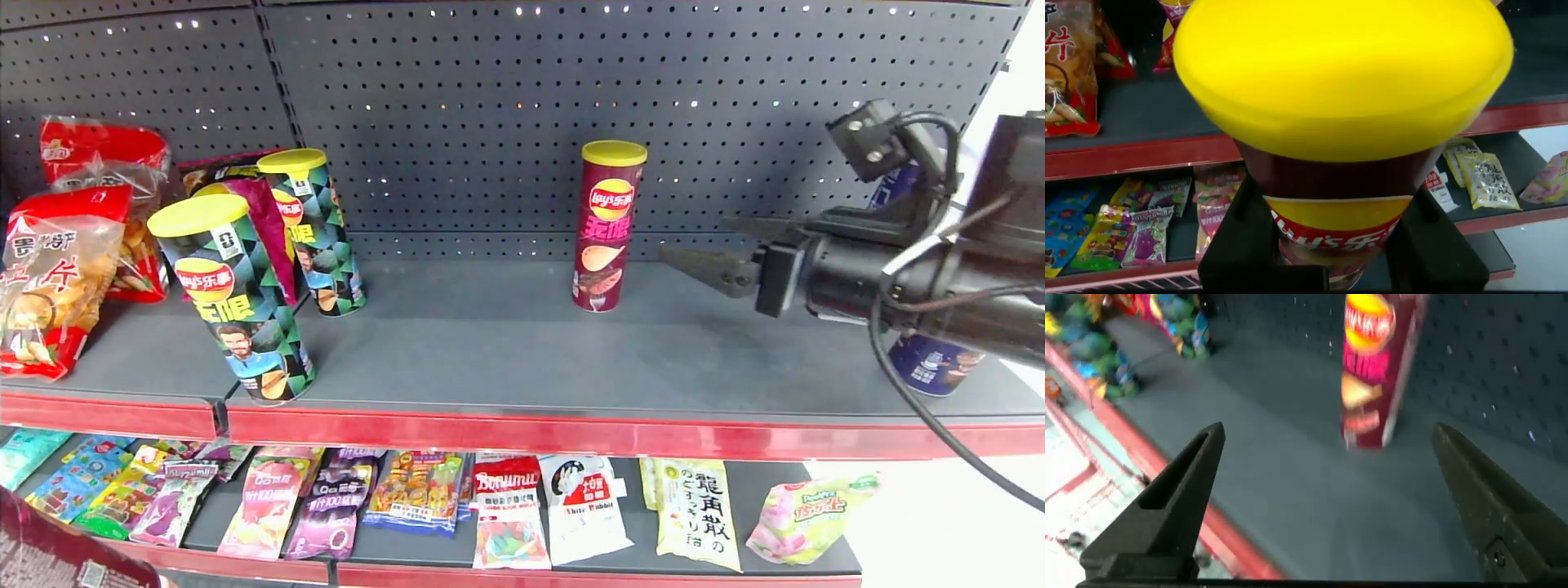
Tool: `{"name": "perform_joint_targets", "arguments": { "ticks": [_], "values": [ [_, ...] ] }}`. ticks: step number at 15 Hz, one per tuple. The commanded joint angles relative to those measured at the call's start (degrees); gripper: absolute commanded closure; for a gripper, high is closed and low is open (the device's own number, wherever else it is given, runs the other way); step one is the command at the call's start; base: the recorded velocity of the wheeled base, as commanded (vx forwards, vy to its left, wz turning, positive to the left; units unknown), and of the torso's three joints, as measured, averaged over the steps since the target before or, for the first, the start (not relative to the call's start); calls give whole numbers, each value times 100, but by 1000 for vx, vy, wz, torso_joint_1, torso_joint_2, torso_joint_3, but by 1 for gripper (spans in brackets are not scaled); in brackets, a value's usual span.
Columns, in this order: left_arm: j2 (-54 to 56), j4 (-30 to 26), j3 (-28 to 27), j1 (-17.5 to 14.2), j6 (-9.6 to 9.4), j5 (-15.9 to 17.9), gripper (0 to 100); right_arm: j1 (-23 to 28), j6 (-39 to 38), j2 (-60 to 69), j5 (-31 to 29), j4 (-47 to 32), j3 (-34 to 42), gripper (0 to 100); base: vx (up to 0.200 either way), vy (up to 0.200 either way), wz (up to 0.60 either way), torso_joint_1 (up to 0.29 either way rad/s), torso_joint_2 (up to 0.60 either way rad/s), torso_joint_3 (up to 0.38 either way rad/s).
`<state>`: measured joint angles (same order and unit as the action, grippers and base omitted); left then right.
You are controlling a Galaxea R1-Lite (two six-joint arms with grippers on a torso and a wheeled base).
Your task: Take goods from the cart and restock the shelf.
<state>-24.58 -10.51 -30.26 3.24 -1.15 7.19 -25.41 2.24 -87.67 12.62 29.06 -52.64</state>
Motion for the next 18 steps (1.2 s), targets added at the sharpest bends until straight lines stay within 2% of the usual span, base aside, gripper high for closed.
{"name": "perform_joint_targets", "arguments": {
  "ticks": [1, 18],
  "values": [
    [-56, 5, -7, 1, 0, 1, 100, -87, -5, -971, -5, 82, -660, 0, 0, 0, 0, 0, 0, 0],
    [-12, 5, 46, 1, -17, -16, 100, 71, 39, -2359, -356, 73, -2400, 0, 0, 0, 0, 0, 0, 0]
  ]
}}
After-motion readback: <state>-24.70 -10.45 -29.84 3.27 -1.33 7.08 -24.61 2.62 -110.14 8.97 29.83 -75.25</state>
